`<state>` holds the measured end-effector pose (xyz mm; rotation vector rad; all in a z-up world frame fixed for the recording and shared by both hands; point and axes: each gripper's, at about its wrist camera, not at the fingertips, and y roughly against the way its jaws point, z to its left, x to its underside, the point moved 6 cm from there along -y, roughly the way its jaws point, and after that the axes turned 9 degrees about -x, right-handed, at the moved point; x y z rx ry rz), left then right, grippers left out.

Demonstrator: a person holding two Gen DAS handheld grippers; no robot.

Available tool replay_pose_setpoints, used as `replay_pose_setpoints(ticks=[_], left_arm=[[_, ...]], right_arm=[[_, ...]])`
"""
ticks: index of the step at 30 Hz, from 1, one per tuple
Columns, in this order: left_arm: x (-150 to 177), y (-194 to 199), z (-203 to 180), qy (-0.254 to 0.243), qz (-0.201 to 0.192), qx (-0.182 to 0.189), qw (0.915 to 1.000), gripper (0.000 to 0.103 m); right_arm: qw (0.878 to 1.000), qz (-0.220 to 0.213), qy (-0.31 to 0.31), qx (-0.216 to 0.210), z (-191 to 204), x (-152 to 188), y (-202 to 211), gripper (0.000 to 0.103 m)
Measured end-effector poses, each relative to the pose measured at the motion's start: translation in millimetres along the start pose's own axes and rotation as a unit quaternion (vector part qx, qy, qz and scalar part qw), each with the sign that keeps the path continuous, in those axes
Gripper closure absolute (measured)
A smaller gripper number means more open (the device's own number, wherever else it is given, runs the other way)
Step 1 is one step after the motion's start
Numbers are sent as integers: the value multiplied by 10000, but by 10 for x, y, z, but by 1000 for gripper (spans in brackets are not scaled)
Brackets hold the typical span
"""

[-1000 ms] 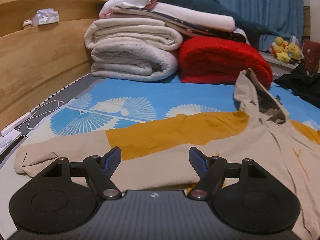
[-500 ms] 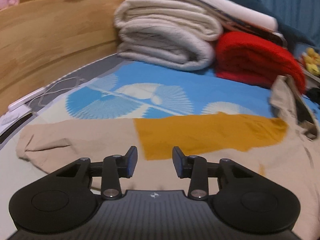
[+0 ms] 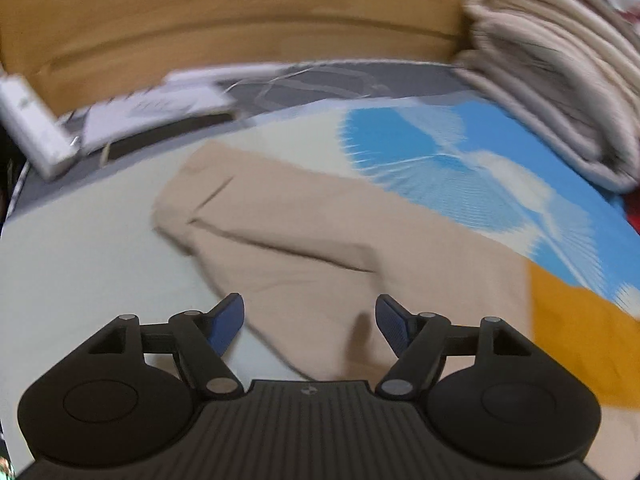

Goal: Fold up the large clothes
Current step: 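Move the open left gripper to the cuff of the nearest sleeve, then grasp the sleeve cuff with the left gripper, fold it across the body, release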

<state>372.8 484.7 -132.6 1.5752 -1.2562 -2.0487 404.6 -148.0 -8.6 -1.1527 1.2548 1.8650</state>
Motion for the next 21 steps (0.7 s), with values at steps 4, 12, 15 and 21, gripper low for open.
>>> replay_pose_setpoints(ticks=[4,12,15,21], left_arm=[[-13,-239,110,230,200,-27,9995,26],[-252,132,-1,472,-508,-82,9976,103],[-454,716,-303,281,-1170,448,9917,103],[-436,1954,-1093,-546,-2043,1892,9589,103]], right_arm=[[9997,210,90,19,32,118,-88,86],[9989,402,234,6,102,217,-173,86],[9987,455,242,14,129,255,-218,86],[9989,404,237,-38,238,268,-205,87]])
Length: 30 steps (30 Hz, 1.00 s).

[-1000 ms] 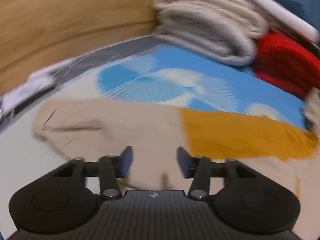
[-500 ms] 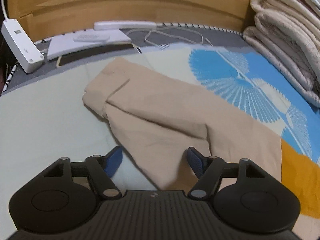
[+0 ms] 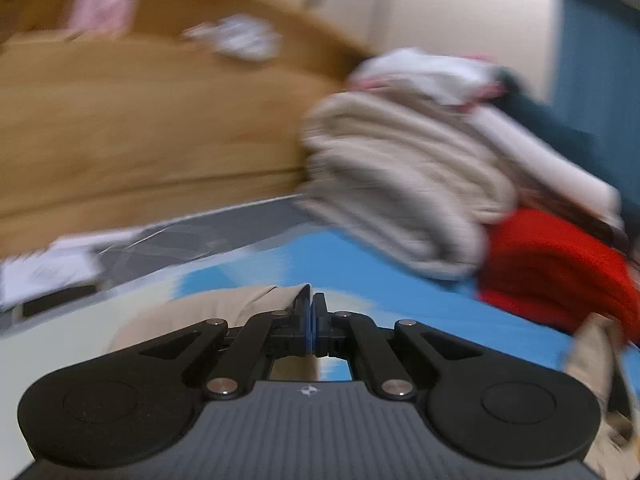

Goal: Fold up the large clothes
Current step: 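Grasp the sleeve cuff with the left gripper, fold it across the body, release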

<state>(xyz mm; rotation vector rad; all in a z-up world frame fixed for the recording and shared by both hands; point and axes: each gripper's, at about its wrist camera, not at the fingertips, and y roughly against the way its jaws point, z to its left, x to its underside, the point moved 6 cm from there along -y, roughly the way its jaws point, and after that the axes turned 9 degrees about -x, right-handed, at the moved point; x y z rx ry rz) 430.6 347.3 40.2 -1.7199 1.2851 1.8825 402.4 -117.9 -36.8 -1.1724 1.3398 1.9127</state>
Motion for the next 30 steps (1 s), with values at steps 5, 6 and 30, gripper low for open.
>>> replay_pose_setpoints(ticks=[5,6,30], left_arm=[[103,328,-648,-269,164,755,9967,103],[140,371,-757,-309,229,872,9954,103],[1264,1402,-2709,-1890,968,2678,9398,60]], right_arm=[[10000,-72,64,15,40,-42,62,91],[9999,-90,89,23,42,-55,80,91],[9949,240,-494,845,-668,84,213,90]])
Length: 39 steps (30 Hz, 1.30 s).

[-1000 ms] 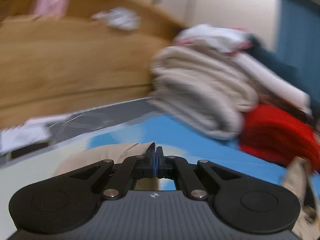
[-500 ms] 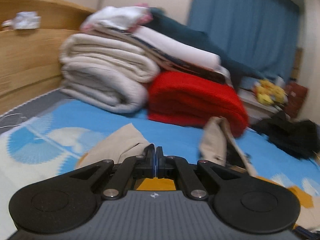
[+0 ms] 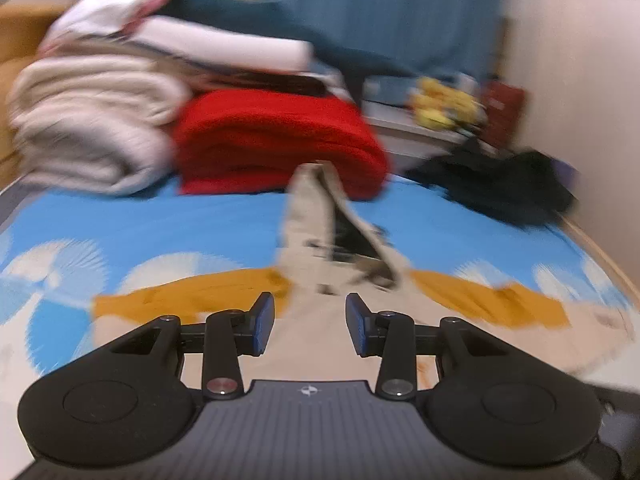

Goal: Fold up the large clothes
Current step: 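Grasp the sleeve cuff with the left gripper, fold it across the body, release, then move the open right gripper to the other sleeve of the jacket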

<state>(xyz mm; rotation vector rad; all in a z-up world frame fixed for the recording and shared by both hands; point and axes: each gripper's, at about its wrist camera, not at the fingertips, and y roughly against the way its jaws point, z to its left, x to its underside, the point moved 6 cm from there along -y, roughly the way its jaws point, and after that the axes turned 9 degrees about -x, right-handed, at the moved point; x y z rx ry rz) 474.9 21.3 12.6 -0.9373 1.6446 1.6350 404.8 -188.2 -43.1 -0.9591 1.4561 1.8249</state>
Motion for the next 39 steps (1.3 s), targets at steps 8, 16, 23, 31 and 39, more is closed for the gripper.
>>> replay_pose_setpoints(ticks=[8,16,23,31,39], left_arm=[[-180,-257,1196,1126,400,-694,9904,86],[15,-279,1633,1381,852,-890,9827,86],[118,-384,1595,1435,1109,-954,9788,85],[88,-478,1599,1493,1146,-1007,9770,84],[32,-542,1773,1627,1149,-1180,9728,84]], right_arm=[[9990,-101,108,-426,214,-86,-115,93],[9942,184,184,-1040,479,10,-293,90],[9836,717,948,-1354,930,328,-645,73],[9706,1011,1729,-1336,1333,625,-1021,57],[9376,1155,3202,-706,1560,932,-1266,60]])
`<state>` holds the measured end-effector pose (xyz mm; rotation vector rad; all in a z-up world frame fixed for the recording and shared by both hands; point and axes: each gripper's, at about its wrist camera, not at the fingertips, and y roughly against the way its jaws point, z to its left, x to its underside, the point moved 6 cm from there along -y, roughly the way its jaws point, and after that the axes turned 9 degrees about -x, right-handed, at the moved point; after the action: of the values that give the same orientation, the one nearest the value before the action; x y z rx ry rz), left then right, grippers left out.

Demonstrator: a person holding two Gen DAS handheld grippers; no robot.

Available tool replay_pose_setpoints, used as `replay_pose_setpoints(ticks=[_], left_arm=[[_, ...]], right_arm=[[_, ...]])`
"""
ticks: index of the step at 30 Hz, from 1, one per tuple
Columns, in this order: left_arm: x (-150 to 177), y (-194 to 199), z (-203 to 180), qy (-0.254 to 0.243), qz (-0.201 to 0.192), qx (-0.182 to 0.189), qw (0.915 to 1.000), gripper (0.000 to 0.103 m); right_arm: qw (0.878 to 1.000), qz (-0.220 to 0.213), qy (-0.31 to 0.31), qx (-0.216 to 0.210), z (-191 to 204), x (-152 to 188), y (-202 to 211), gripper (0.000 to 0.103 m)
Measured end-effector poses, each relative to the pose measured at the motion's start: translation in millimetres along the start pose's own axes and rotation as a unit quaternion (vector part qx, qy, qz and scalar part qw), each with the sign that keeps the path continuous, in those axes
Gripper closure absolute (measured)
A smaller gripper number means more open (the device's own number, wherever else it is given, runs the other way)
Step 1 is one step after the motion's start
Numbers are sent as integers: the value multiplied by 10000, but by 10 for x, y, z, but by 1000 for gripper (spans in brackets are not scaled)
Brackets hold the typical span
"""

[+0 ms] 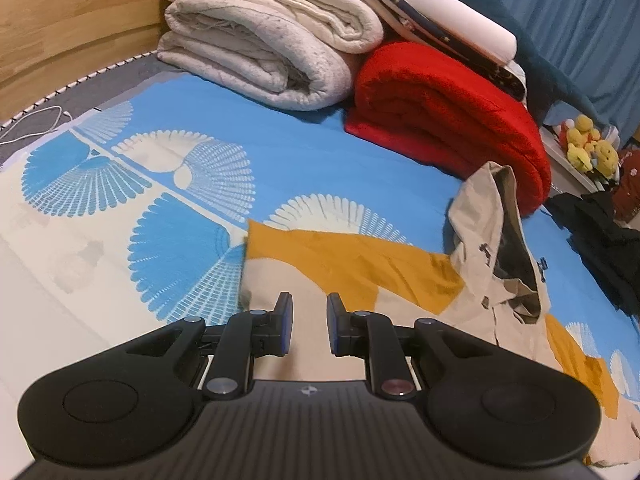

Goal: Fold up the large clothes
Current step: 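Move the open right gripper to the other sleeve of the jacket, then grasp the sleeve with the right gripper and fold it across the body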

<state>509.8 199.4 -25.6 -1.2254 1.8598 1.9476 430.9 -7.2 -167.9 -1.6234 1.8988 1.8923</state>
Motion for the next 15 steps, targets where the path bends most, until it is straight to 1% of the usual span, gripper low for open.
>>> replay_pose_setpoints(ticks=[2,3,4,6,8,10,12,14,15], left_arm=[[-26,-10,39,57,-14,-40,10000,84],[-39,-14,59,84,-24,-59,9999,84],[-45,-17,69,89,-35,-75,9999,84],[-52,-28,75,73,-49,-107,9999,84],[-32,-48,80,52,-47,-141,9999,84],[3,-69,66,5,-29,-160,9999,84],[30,-82,51,-64,-25,-168,9998,84],[56,-91,39,-130,-38,-183,9997,84],[70,-101,40,-144,-32,-202,9997,84]], right_arm=[[9998,-5,137,176,-5,17,-6,71],[9999,-34,58,129,-33,13,16,87],[9999,-97,-63,61,-74,1,49,98],[9985,-365,-411,64,-234,-56,172,99],[9914,-819,-1023,51,-496,-138,394,99],[9757,-1363,-1717,40,-831,-169,653,101],[9562,-1820,-2281,235,-1198,-126,888,102],[9290,-2180,-2950,491,-1619,5,1101,103],[9152,-2260,-3270,660,-1824,97,1171,103]])
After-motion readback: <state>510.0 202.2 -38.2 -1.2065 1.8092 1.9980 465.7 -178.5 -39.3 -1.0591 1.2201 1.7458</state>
